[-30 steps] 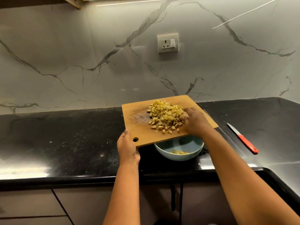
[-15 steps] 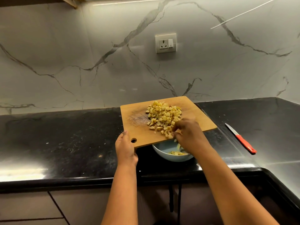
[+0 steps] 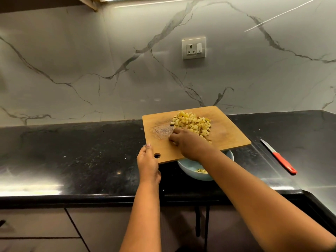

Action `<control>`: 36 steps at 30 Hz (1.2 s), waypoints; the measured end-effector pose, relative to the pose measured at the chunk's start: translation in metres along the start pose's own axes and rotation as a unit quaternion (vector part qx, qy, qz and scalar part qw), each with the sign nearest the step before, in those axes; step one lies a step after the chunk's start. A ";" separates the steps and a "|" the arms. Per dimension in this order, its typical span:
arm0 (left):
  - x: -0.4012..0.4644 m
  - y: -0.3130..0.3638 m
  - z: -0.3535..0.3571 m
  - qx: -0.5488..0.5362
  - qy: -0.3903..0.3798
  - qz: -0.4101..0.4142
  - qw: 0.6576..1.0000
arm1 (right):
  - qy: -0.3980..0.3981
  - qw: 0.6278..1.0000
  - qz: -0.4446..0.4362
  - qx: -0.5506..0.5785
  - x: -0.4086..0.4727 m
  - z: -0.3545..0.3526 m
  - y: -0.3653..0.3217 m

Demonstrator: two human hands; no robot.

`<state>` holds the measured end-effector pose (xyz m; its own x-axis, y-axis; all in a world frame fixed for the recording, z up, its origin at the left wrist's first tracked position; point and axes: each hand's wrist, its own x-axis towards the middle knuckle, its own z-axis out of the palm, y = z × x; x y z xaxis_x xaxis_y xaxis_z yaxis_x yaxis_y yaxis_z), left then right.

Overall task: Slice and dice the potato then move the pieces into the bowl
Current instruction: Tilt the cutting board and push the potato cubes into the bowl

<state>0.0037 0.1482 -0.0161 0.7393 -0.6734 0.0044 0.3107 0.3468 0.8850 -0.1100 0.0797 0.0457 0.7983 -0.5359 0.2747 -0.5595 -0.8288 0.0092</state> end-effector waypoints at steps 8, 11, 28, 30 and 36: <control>0.001 -0.002 -0.001 0.001 -0.002 0.002 1.000 | 0.054 0.989 0.054 0.130 -0.062 0.007 0.031; 0.000 -0.001 0.000 -0.002 -0.001 -0.002 1.000 | 0.063 0.973 0.093 0.203 -0.080 0.003 0.043; 0.000 -0.002 -0.001 0.007 -0.007 0.016 1.000 | 0.205 0.940 0.265 0.066 -0.021 0.022 0.013; 0.001 -0.003 -0.002 0.008 -0.006 0.013 1.000 | 0.197 0.946 0.248 0.066 -0.027 0.021 0.013; 0.002 -0.003 -0.001 0.009 -0.005 0.014 1.000 | 0.139 0.953 0.236 0.127 -0.062 0.013 0.022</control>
<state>0.0047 0.1465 -0.0196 0.7412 -0.6704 0.0341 0.2796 0.3545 0.8923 -0.1692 0.0930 0.0160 0.3608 -0.8246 0.4358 -0.7417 -0.5369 -0.4019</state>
